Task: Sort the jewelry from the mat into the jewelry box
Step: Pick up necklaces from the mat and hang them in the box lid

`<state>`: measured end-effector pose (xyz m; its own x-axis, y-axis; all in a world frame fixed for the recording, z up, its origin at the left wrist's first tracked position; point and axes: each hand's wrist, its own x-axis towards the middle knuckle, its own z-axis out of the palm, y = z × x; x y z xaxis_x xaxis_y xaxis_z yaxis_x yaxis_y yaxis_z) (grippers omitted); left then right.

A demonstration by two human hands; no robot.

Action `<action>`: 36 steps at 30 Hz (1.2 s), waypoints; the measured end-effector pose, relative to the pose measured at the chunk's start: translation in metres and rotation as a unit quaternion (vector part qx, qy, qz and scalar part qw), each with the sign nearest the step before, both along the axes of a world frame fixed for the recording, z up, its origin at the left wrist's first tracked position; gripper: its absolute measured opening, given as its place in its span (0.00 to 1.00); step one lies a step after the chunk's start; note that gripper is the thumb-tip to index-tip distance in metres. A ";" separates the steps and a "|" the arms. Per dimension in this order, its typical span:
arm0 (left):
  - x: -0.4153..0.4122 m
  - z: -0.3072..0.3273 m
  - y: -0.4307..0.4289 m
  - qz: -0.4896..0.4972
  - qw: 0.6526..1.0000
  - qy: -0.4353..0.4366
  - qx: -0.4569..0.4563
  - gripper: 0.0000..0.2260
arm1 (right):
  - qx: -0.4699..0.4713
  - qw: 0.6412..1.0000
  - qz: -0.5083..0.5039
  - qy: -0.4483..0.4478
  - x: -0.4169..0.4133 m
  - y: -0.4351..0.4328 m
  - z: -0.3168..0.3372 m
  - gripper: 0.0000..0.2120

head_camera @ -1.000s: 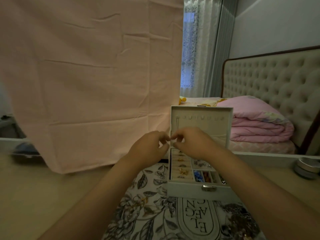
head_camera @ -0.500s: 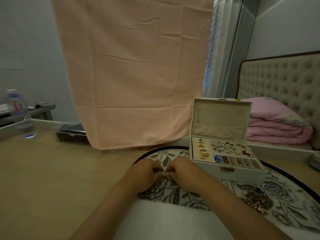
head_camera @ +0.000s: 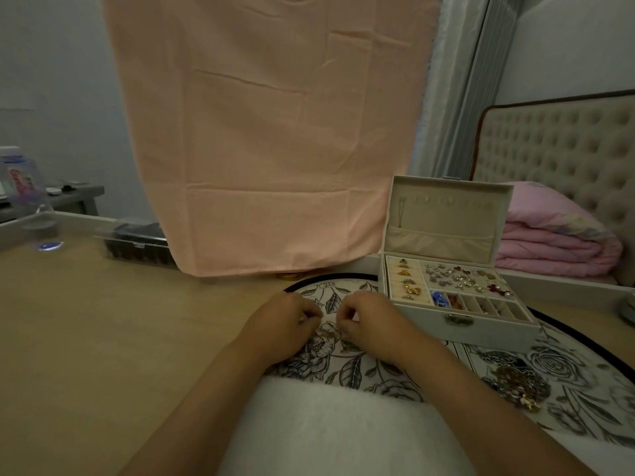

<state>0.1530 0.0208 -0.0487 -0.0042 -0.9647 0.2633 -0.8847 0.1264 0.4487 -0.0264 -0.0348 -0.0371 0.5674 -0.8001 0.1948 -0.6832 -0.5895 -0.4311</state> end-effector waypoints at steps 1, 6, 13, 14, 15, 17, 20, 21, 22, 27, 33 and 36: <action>-0.004 0.003 0.000 -0.004 0.999 0.032 -0.010 0.10 | 0.013 0.999 -0.005 -0.051 0.000 0.000 0.002 0.04; -0.016 0.018 -0.001 -0.013 0.980 0.196 0.001 0.06 | 0.114 0.954 -0.020 -0.275 0.005 0.005 0.026 0.02; -0.018 0.037 0.005 -0.017 0.942 0.333 0.034 0.08 | 0.190 0.914 0.025 -0.359 0.006 0.006 0.035 0.02; -0.019 0.039 0.006 -0.025 0.940 0.339 0.039 0.09 | 0.186 0.914 0.029 -0.358 0.005 0.005 0.036 0.02; -0.019 0.042 0.006 -0.029 0.938 0.344 0.043 0.10 | 0.176 0.918 0.030 -0.354 0.004 0.004 0.037 0.03; -0.019 0.046 0.005 -0.035 0.931 0.360 0.045 0.13 | 0.157 0.925 0.019 -0.346 0.001 0.002 0.041 0.02; -0.021 0.058 0.000 -0.052 0.895 0.442 0.029 0.13 | 0.183 0.913 0.015 -0.364 -0.008 -0.001 0.051 0.02; -0.023 0.063 -0.001 -0.055 0.880 0.471 0.030 0.14 | 0.203 0.904 0.023 -0.375 -0.012 -0.002 0.055 0.02; -0.024 0.069 -0.003 -0.058 0.868 0.492 0.032 0.14 | 0.220 0.897 0.030 -0.381 -0.016 -0.003 0.060 0.03; -0.035 0.092 -0.018 -0.081 0.840 0.535 0.042 0.11 | 0.223 0.912 0.036 -0.341 -0.037 -0.009 0.085 0.08; -0.054 0.121 -0.041 -0.084 0.880 0.467 0.028 0.10 | 0.214 0.935 0.017 -0.283 -0.065 -0.027 0.120 0.12; -0.064 0.132 -0.058 -0.076 0.908 0.413 0.013 0.10 | 0.164 0.957 -0.007 -0.241 -0.080 -0.041 0.135 0.15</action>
<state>0.0887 -0.0372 0.0837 0.0500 -0.9756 0.2137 -0.2189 0.1980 0.9554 -0.1061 -0.0759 0.0984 0.4630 -0.8702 0.1682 -0.3656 -0.3604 -0.8582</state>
